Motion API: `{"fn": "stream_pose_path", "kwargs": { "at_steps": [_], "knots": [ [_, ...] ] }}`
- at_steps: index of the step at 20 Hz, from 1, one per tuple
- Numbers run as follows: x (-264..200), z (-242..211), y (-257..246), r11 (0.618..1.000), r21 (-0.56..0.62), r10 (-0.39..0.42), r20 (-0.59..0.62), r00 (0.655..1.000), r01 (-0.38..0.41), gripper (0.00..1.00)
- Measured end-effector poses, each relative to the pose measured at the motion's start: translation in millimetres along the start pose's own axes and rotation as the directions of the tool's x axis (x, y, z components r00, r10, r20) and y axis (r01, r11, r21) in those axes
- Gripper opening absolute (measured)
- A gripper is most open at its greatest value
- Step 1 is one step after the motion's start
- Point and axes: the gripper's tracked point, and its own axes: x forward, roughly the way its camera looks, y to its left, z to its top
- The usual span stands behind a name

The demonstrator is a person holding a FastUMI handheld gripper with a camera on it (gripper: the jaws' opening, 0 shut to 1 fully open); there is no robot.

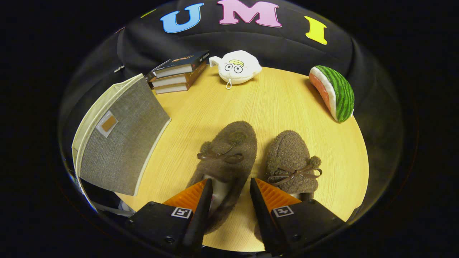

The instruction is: Open the storage box then place both shoes into the box .Put the left shoe in first, then the right shoe, with the right side of both shoes facing outward in a uniform manner.

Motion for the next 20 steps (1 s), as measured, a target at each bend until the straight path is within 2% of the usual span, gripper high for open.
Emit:
{"fn": "stream_pose_path", "kwargs": {
  "at_steps": [2,3,5,6,8,9,15,17,20],
  "knots": [
    [11.4,1.0,-7.0,0.999,0.014,-0.030,-0.008,1.000,0.030,0.57],
    [15.5,1.3,-7.5,0.999,0.029,-0.034,-0.010,0.999,0.034,0.43],
    [20.2,3.2,-6.8,0.998,0.044,-0.042,-0.010,0.999,0.043,0.35],
    [20.6,2.9,-7.4,0.998,0.047,-0.049,-0.019,0.999,0.050,0.34],
    [17.9,2.8,-12.8,0.994,0.071,-0.082,-0.028,0.996,0.083,0.19],
    [16.6,2.6,-10.7,0.993,0.094,-0.073,-0.036,0.997,0.076,0.08],
    [-26.5,27.4,20.0,0.973,0.228,0.022,-0.007,1.000,-0.020,0.06],
    [-49.9,43.6,28.9,0.973,0.231,0.024,-0.005,1.000,-0.022,0.06],
    [-87.7,68.4,43.6,0.980,0.196,-0.015,-0.022,1.000,0.019,0.06]
  ]
}}
